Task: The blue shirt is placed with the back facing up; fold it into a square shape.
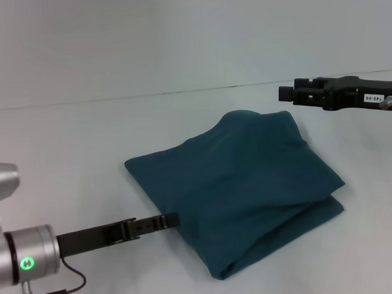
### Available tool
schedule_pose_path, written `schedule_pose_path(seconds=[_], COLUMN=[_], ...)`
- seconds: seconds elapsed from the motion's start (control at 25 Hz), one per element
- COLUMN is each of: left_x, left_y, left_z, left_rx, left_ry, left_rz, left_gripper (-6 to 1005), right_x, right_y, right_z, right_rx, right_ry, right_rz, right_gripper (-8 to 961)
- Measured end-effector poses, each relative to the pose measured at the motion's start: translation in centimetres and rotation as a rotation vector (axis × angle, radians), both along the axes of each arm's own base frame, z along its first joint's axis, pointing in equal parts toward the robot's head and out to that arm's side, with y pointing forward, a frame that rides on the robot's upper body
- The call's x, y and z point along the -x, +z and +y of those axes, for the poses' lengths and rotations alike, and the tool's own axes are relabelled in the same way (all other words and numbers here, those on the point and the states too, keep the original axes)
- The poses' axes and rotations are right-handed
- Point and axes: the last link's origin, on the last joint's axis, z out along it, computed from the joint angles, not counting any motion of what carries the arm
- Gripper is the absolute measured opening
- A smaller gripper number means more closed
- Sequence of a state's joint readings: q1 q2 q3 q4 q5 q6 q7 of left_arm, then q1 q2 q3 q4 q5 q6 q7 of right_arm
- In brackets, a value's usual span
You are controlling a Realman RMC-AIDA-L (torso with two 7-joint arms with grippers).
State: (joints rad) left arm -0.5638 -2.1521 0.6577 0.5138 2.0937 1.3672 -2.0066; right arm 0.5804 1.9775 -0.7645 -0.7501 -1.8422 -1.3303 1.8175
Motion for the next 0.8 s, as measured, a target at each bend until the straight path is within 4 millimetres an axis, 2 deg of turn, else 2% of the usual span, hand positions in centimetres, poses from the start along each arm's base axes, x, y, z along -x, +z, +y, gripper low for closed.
schedule_pose_path(seconds=[0.32,0.56,0.8], left_x=[-0.5,-0.9,-1.5], left_y=[-0.8,-1.3,-2.0], left_z=[0.7,0.9,0.9], left_rx=[0.022,0.044,0.072], left_ry=[0.019,0.02,0.006], left_rz=[0.032,0.053,0.063], left_gripper=[932,933,932], right_x=[-0.1,-0.4,-0.6], right_y=[0.6,0.6,0.7], right_z=[-0.1,-0.2,-0.3], right_rx=[-0.005,-0.011,-0.017], right_ry=[0.007,-0.001,-0.007], right_rz=[0.001,-0.002,-0.001], right_gripper=[707,757,755])
